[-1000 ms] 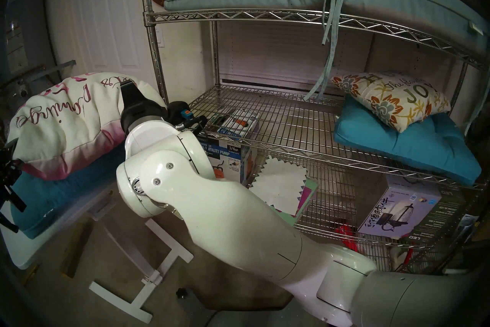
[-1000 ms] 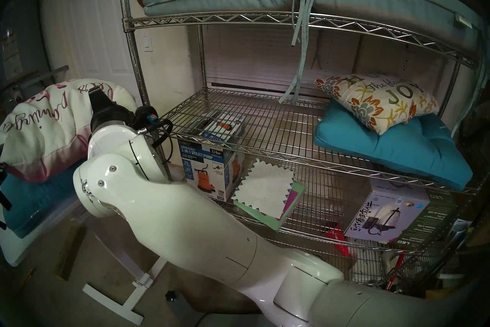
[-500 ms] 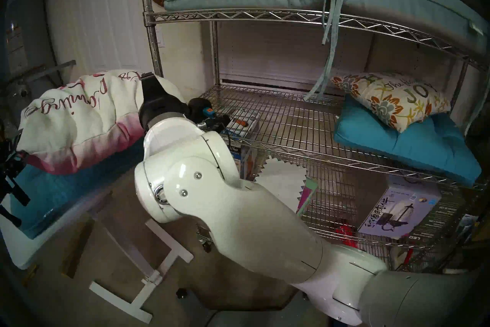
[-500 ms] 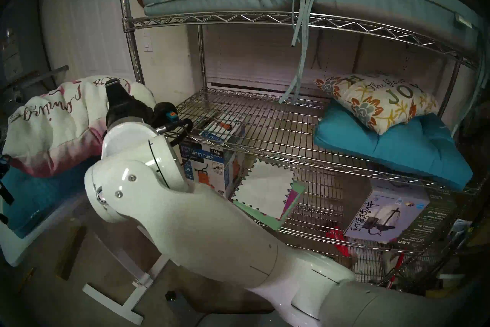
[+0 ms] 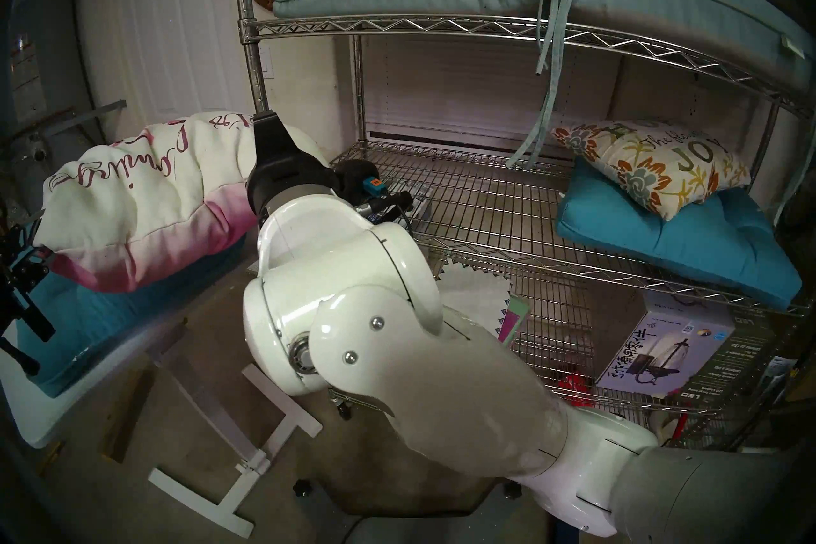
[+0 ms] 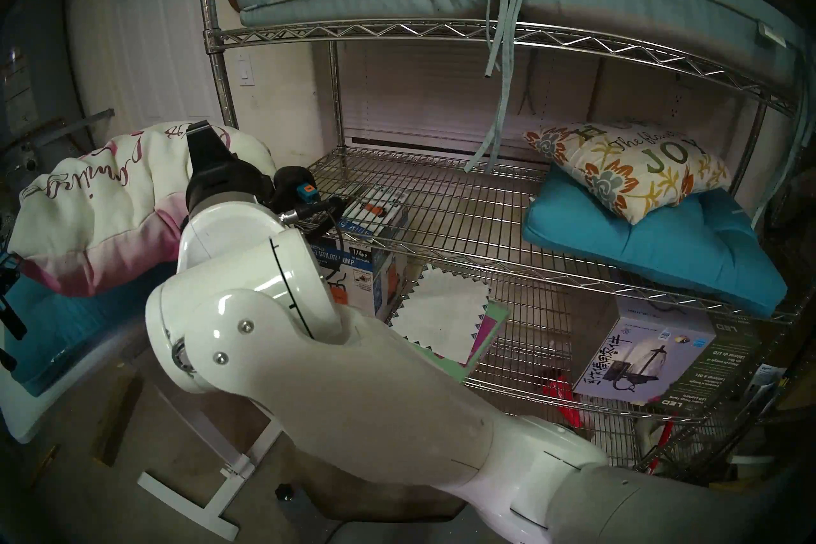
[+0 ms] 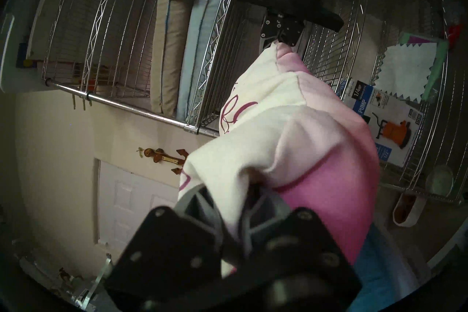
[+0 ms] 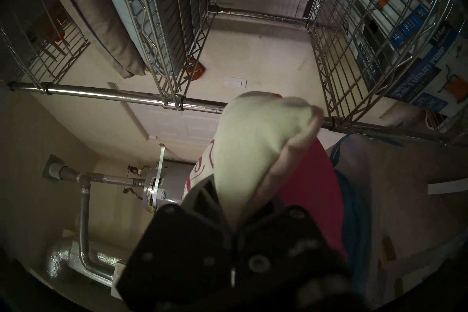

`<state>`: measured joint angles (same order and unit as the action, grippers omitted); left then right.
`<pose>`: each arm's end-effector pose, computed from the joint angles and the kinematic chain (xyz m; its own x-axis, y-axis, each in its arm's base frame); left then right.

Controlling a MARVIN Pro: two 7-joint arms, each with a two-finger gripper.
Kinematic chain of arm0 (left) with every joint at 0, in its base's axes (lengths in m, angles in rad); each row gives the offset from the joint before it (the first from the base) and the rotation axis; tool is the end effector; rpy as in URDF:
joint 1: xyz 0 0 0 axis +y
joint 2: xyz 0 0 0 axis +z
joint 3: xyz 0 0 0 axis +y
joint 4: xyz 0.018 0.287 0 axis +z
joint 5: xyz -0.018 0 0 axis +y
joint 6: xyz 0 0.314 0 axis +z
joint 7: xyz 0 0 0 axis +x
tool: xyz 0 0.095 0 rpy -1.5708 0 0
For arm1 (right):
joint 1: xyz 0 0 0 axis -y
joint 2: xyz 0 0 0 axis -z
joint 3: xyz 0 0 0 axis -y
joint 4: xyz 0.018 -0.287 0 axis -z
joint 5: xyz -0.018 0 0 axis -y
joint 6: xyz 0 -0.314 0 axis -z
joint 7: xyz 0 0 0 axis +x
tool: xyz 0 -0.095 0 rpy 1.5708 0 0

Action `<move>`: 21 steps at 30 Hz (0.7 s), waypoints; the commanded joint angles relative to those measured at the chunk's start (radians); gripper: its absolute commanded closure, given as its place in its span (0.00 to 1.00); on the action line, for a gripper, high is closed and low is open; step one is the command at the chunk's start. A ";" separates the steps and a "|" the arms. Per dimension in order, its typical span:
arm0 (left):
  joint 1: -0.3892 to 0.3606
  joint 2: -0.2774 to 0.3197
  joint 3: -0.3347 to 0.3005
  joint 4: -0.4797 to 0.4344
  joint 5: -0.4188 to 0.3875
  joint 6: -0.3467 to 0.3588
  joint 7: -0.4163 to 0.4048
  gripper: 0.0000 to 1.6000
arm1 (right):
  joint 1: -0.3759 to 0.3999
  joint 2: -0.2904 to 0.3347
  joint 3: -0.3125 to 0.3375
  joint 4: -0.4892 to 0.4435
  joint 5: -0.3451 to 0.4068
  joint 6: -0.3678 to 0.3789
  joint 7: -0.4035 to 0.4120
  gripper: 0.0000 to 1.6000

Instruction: Put cushion on the shelf

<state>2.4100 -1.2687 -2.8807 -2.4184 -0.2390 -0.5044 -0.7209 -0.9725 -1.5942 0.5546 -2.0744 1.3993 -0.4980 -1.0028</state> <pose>0.1363 0.2079 -0.0308 -0.3492 -0.8918 0.2875 -0.0055 -0.3048 -0.9524 0.2964 0.3052 -0.0254 0.4619 -0.8705 0.1701 0.1277 -0.1245 -0.9840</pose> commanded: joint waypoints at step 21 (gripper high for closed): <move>-0.026 0.122 0.001 -0.025 -0.144 -0.050 -0.104 1.00 | 0.028 0.159 0.048 -0.221 -0.031 -0.003 -0.162 1.00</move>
<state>2.3922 -1.2139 -2.8805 -2.4257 -0.3398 -0.5386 -0.8132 -0.9589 -1.4623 0.5794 -2.2063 1.3858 -0.4982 -1.1528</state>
